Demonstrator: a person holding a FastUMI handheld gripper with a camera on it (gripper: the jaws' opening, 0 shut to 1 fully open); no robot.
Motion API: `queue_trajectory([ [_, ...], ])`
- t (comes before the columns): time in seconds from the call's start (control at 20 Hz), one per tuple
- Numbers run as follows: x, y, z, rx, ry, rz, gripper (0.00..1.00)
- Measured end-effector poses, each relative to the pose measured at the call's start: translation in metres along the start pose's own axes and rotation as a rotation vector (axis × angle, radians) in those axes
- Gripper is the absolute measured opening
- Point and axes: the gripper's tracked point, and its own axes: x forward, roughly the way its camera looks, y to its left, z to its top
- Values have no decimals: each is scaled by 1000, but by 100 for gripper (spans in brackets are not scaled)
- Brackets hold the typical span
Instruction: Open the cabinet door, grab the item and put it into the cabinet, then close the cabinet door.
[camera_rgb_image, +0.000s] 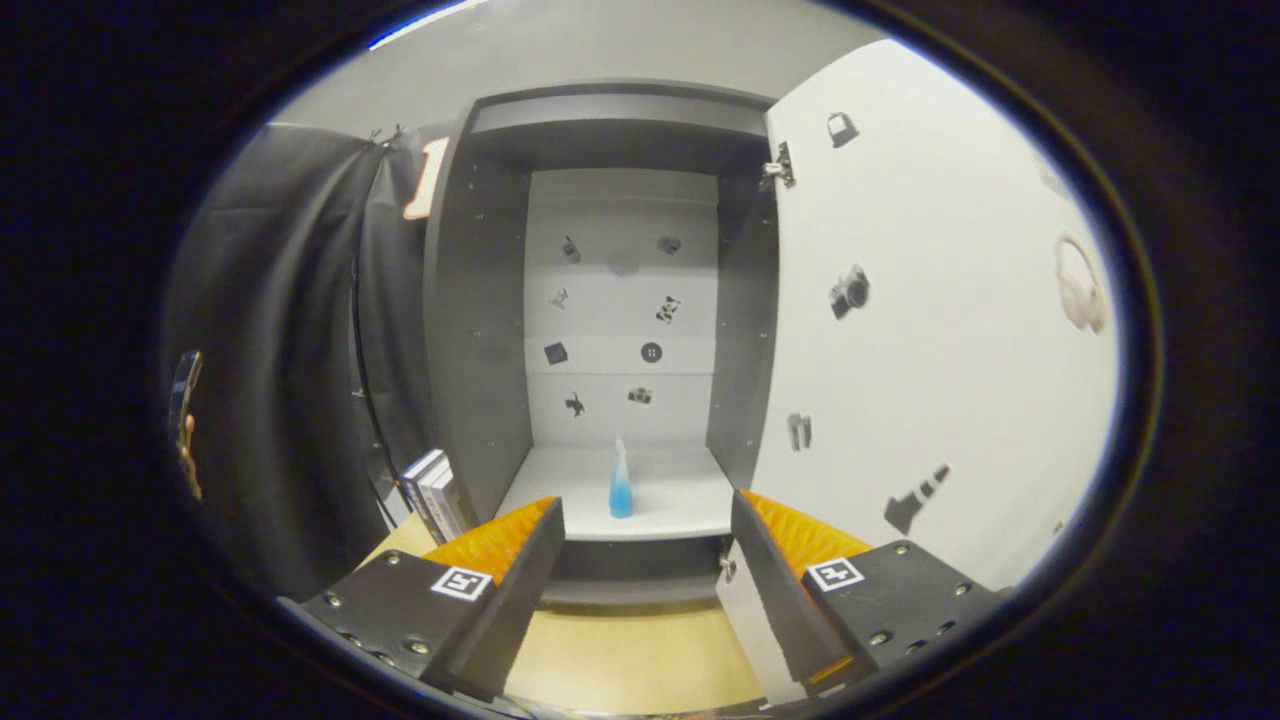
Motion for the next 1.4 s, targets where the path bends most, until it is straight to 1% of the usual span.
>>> queue_trajectory([
  [0.1,-23,-10,-26,20,28,-39,99],
  [0.25,-58,-23,-71,82,92,-97,99],
  [0.35,-87,-44,-105,108,150,-170,99],
  [0.5,-131,-93,-144,146,221,-341,99],
  [0.6,-161,-129,-157,216,224,-451,99],
  [0.7,-195,-172,-168,245,227,-573,99],
  [0.8,-221,-216,-163,256,199,-680,99],
  [0.9,-236,-257,-141,253,140,-762,98],
  [1.0,-238,-286,-108,244,54,-797,98],
  [1.05,-233,-296,-90,248,9,-795,98],
  [1.2,-203,-315,-52,254,-72,-754,98],
  [1.3,-173,-316,-37,261,-89,-704,98],
  [1.4,-149,-317,-27,242,-97,-662,98],
])
